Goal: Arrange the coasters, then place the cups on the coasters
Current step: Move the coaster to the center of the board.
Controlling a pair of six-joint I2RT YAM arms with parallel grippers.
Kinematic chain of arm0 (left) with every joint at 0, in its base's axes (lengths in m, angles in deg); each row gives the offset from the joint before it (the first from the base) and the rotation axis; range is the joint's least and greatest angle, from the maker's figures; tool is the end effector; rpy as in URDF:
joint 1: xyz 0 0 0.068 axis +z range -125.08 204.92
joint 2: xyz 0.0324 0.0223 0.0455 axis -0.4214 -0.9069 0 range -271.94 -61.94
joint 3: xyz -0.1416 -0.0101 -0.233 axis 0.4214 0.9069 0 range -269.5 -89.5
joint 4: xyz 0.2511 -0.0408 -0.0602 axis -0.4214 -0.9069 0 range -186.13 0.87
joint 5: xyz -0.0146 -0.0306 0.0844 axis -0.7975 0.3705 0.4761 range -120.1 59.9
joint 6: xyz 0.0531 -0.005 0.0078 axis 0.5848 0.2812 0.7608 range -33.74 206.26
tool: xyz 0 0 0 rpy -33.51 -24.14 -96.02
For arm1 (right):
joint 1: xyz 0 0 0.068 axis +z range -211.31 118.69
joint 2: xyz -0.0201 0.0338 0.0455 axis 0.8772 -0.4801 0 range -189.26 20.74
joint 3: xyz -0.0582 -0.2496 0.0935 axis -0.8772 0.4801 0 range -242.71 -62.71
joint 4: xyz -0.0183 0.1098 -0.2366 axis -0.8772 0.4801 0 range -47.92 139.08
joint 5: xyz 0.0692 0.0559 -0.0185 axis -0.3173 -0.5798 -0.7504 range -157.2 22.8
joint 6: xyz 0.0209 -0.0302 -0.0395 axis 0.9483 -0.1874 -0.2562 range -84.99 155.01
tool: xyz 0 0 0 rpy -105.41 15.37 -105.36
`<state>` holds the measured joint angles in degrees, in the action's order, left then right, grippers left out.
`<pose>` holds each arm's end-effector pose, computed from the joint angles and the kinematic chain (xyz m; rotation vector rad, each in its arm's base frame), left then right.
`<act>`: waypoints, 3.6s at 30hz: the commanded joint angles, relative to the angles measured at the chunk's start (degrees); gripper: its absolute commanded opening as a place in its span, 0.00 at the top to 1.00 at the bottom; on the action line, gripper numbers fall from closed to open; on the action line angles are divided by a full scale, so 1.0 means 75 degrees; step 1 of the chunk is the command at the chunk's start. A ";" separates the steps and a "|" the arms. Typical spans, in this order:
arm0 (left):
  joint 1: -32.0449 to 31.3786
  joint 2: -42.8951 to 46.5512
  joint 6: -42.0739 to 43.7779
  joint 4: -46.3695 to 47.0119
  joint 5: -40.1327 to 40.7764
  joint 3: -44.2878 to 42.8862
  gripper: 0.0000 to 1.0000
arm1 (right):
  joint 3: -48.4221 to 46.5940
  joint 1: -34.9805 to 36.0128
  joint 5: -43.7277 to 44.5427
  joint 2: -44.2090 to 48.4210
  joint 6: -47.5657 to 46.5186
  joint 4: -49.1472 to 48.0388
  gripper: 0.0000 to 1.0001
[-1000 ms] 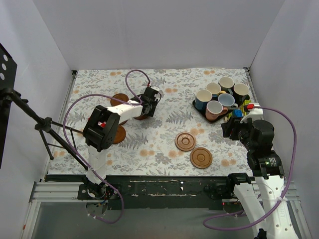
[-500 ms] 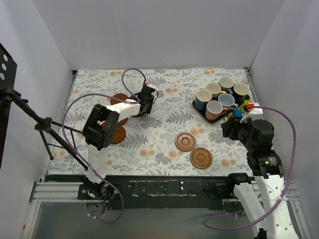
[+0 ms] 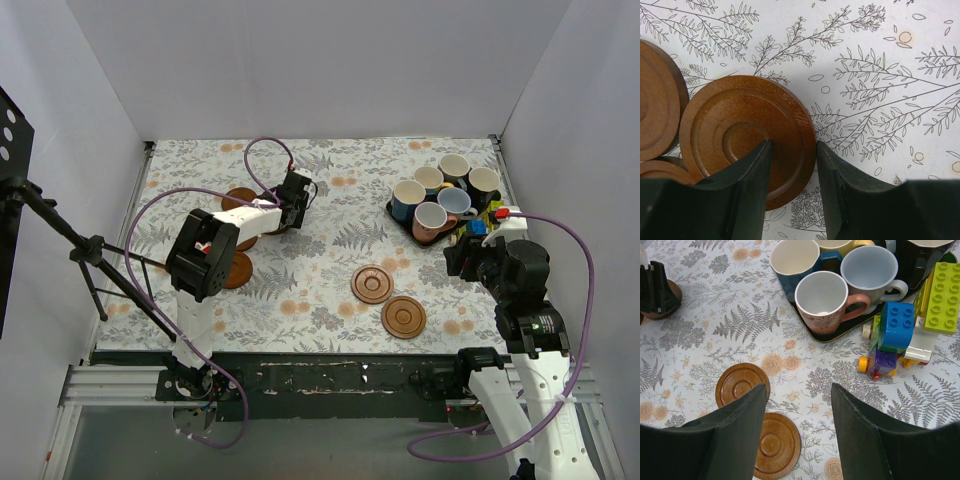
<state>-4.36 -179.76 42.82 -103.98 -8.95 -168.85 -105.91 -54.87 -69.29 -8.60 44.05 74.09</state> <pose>0.3868 -0.2023 0.1555 -0.4457 2.3774 -0.1116 0.1166 0.0144 0.3256 0.0179 1.8933 0.2190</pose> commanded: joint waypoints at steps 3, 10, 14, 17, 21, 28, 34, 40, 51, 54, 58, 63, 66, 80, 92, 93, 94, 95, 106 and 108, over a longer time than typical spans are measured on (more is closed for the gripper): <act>0.0107 -0.0275 0.0190 -0.0563 0.0345 0.0198 0.63 | -0.0052 -0.0003 -0.0003 0.0022 -0.0033 -0.0213 0.37; 0.0107 -0.0240 0.0202 -0.0539 0.0438 0.0233 0.63 | -0.0029 0.0009 0.0009 0.0045 -0.0021 -0.0225 0.37; 0.0107 -0.0251 0.0226 -0.0551 0.0450 0.0221 0.63 | -0.0029 -0.0003 -0.0003 0.0033 -0.0021 -0.0225 0.37; 0.0118 -0.0263 0.0226 -0.0539 0.0438 0.0198 0.63 | -0.0029 0.0009 -0.0003 0.0057 -0.0033 -0.0225 0.37; 0.0118 -0.0252 0.0214 -0.0539 0.0427 0.0174 0.62 | -0.0017 -0.0003 -0.0003 0.0034 -0.0021 -0.0213 0.37; 0.0118 -0.0146 0.0226 -0.0481 0.0345 0.0127 0.60 | -0.0006 -0.0003 -0.0026 0.0022 0.0002 -0.0225 0.37; 0.0118 -0.0053 0.0249 -0.0434 0.0321 0.0127 0.55 | 0.0018 -0.0003 -0.0050 0.0022 0.0002 -0.0260 0.37; 0.0118 0.0181 0.0261 -0.0305 0.0193 0.0151 0.54 | -0.0005 -0.0003 -0.0050 0.0022 -0.0010 -0.0225 0.37; -0.0069 0.1552 0.0272 -0.0199 -0.0615 -0.0072 0.45 | -0.0310 -0.0003 -0.0167 -0.0130 -0.0010 -0.0108 0.37; -0.0244 0.2113 0.0331 -0.0223 -0.0850 0.0079 0.31 | -0.0497 -0.0003 -0.0564 -0.0364 -0.0196 0.0055 0.39; -0.0257 0.3320 -0.0219 -0.0036 -0.1728 0.0851 0.12 | -0.0755 -0.0003 -0.1068 -0.0728 -0.0396 0.0396 0.41; 0.0023 0.4949 -0.0676 -0.0059 -0.1905 0.1918 0.02 | -0.0744 0.0044 -0.1713 -0.0915 -0.0362 0.0338 0.42; 0.0702 0.5805 -0.1132 0.0139 -0.2675 0.2539 0.02 | -0.0721 0.0184 -0.1761 -0.1067 -0.0315 0.0291 0.42; 0.1829 0.6533 -0.1567 0.1054 -0.2551 0.3911 0.02 | -0.0206 0.5220 0.1670 -0.3046 0.1360 -0.1195 0.42; 0.1818 0.6932 -0.1333 0.1183 -0.1882 0.4311 0.02 | 0.0017 0.6443 0.2587 -0.5449 0.1069 -0.3037 0.35; 0.1818 0.6932 -0.1345 0.1183 -0.1905 0.4311 0.02 | 0.0053 0.6443 0.2599 -0.5613 0.1057 -0.3130 0.35; 0.1829 0.6920 -0.1345 0.1183 -0.1940 0.4322 0.02 | 0.0111 0.6443 0.2599 -0.5754 0.1057 -0.3224 0.35; 0.1829 0.6897 -0.1345 0.1183 -0.1975 0.4322 0.02 | 0.0193 0.6443 0.2599 -0.5895 0.1033 -0.3306 0.35; 0.1818 0.6815 -0.1345 0.1125 -0.2069 0.4299 0.02 | 0.0686 0.6209 0.2402 -0.6434 0.0576 -0.4162 0.30; 0.1829 0.6792 -0.1345 0.1113 -0.2070 0.4299 0.02 | 0.0639 0.6161 0.2178 -0.6727 0.0506 -0.4186 0.31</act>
<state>9.06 -129.53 32.04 -95.94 -24.64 -136.78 -101.14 -7.51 -50.03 -56.07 49.63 47.86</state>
